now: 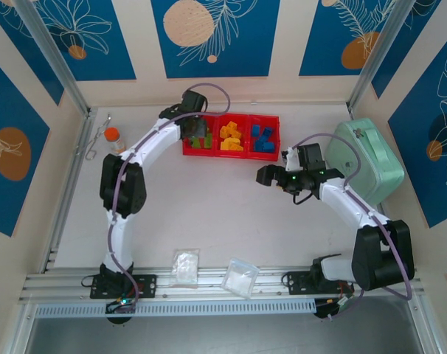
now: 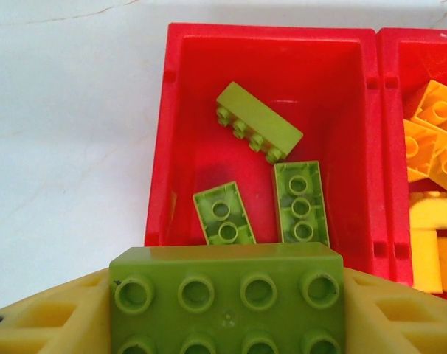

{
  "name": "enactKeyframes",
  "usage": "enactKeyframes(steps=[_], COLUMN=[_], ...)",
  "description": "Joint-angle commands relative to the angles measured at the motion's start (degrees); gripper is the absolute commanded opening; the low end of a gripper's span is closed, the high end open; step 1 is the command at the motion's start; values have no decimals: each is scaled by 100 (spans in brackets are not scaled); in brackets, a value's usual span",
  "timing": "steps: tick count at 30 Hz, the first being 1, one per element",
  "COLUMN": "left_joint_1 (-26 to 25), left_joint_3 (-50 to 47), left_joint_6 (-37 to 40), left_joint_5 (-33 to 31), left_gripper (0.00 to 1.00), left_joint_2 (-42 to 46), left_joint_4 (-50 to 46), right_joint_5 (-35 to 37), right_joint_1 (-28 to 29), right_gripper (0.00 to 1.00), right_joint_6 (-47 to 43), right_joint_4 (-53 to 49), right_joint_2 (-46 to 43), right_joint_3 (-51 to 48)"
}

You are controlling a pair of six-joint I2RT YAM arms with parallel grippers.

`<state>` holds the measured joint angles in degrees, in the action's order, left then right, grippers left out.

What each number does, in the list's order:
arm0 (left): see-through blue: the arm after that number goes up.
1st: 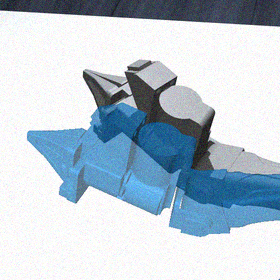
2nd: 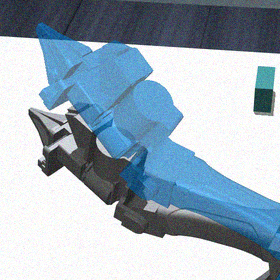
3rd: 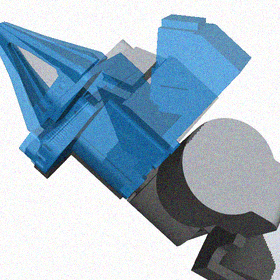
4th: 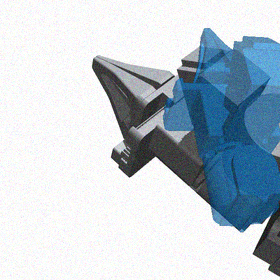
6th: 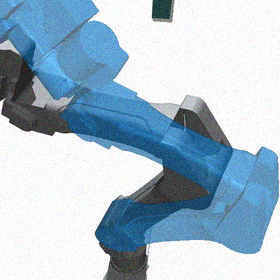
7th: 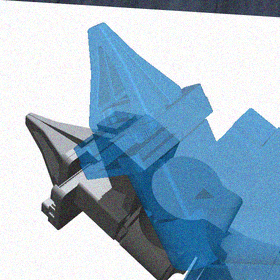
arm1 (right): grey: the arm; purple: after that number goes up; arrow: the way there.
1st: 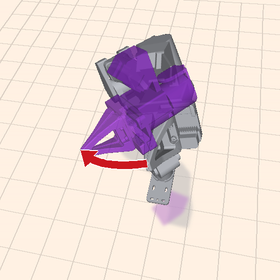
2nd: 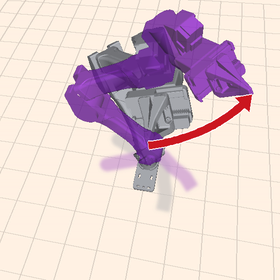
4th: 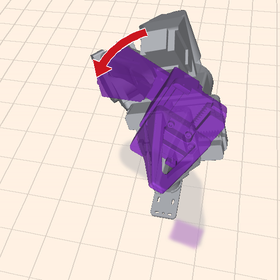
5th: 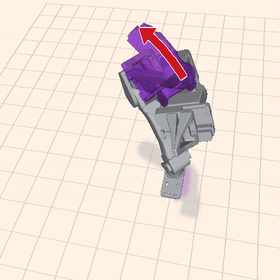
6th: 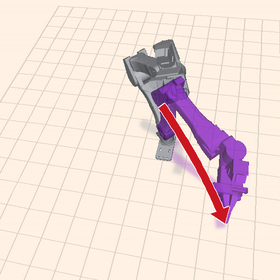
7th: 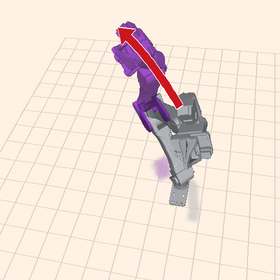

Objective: Sort the legos into containers by color
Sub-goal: Place the lego in the container.

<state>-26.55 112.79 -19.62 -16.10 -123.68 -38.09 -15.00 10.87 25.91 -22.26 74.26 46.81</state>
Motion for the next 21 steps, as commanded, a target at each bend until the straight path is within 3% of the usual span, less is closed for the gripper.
enactKeyframes(steps=[1, 5, 13, 21], left_joint_1=[52, 97, 118, 123], left_joint_3=[666, 1173, 1139, 49], left_joint_6=[317, 363, 328, 232], left_joint_5=[122, 204, 11, 46], left_gripper=[48, 51, 59, 83], left_joint_2=[-512, -961, -1062, -200], left_joint_4=[-482, -540, -299, 355], right_joint_5=[32, 32, 264, 365], right_joint_1=[-50, -73, -152, -252], right_gripper=[100, 100, 99, 99], right_joint_6=[-157, -199, -257, -219], right_joint_4=[-250, -339, -665, -761], right_joint_2=[-183, -260, -472, -677], right_joint_3=[126, 122, 83, 32])
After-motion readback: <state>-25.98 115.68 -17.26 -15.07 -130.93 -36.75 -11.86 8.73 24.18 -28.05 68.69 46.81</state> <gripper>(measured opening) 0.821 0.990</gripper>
